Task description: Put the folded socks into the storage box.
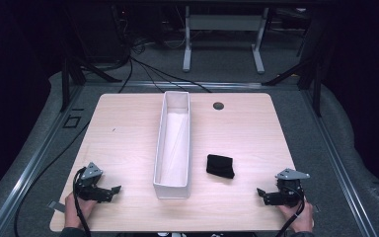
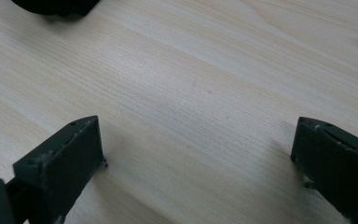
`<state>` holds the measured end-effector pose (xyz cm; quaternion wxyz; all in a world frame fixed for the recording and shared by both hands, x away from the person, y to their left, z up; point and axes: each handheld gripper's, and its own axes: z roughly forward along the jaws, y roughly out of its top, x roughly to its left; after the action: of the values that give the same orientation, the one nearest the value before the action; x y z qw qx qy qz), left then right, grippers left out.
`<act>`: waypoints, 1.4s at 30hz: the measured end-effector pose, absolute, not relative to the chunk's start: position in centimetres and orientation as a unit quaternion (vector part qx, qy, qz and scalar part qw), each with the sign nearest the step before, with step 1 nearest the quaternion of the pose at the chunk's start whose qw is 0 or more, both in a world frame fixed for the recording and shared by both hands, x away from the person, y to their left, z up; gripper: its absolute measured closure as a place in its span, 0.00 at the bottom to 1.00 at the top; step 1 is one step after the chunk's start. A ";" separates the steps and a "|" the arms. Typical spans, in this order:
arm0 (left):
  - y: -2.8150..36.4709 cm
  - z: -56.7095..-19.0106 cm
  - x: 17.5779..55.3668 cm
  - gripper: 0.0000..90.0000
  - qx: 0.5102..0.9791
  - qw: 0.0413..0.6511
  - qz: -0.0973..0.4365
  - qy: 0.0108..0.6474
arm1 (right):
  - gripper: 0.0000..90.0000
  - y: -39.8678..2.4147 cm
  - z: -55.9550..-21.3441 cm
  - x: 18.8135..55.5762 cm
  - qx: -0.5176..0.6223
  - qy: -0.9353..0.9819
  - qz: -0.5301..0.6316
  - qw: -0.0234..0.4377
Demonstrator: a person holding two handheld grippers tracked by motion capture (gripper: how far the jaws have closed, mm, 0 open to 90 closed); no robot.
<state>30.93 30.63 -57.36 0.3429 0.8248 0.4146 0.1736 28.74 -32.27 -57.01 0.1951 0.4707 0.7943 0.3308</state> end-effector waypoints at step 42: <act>30.6 -57.4 31.0 0.00 0.823 0.343 0.176 0.417 | 0.03 -28.1 -48.1 29.8 0.367 0.879 0.243 0.181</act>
<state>30.96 30.60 -57.36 0.3427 0.8234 0.4168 0.1756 29.83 -28.12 -48.12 0.1809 0.3675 0.8793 0.2429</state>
